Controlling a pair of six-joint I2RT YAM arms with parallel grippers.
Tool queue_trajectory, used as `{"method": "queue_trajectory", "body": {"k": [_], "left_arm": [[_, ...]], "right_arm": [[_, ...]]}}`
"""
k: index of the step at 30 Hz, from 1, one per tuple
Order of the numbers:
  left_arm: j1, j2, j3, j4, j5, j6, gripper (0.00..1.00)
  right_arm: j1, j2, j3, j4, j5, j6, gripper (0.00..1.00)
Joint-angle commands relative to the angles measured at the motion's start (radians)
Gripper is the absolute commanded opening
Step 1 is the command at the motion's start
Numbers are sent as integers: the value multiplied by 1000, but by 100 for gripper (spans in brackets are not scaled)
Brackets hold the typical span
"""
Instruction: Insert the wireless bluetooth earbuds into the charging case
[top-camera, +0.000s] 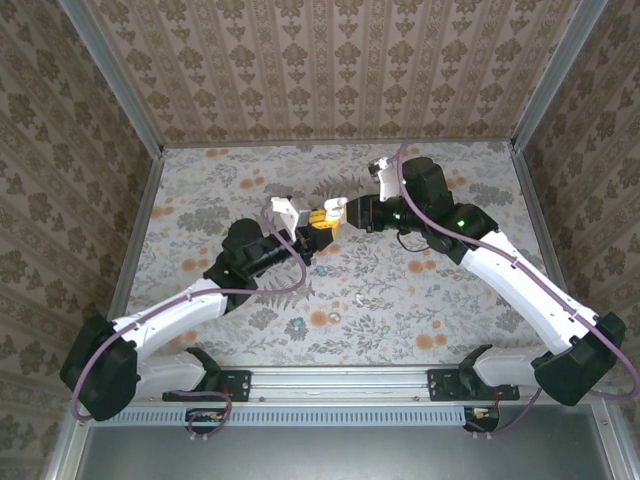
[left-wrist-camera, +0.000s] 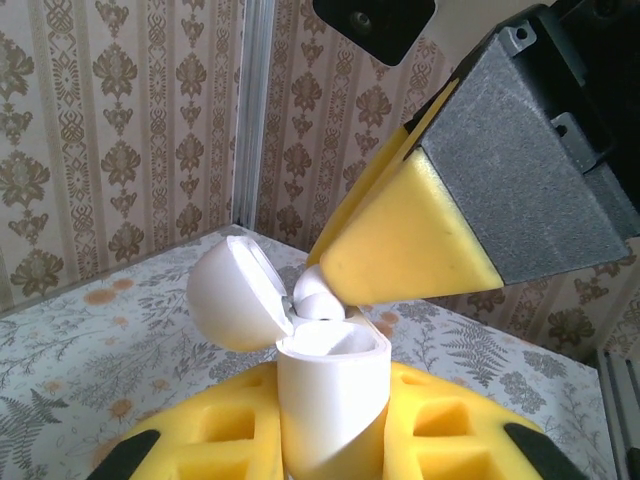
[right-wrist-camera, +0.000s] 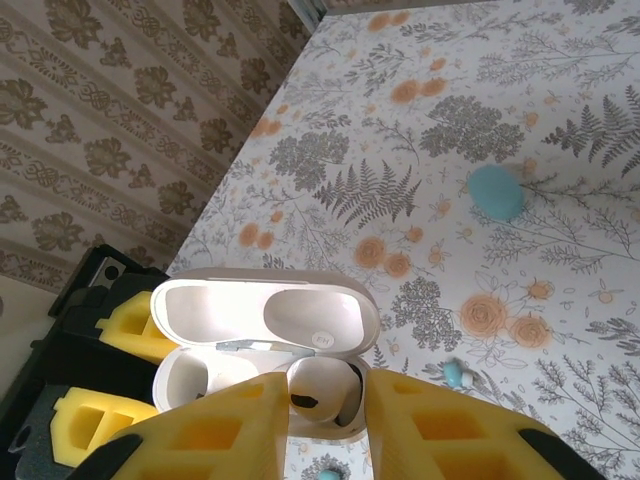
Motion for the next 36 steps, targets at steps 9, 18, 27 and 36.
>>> {"method": "queue_trajectory", "body": {"k": [9,18,27,36], "left_arm": [[-6,-79,-25,15,-64,29,5],[-3,-239,-121,-69,-178,72,5],[6,-395,-174,-165,-237,102,5],[22,-431,-175,-190,-231,114,5]], "right_arm": [[-31,-90,9,-49,60,17,36],[-156,38,-89,-324,102,9,46],[-43,277,-161,-378,143,31,51],[41,418,-151,-369,152,31,53]]}}
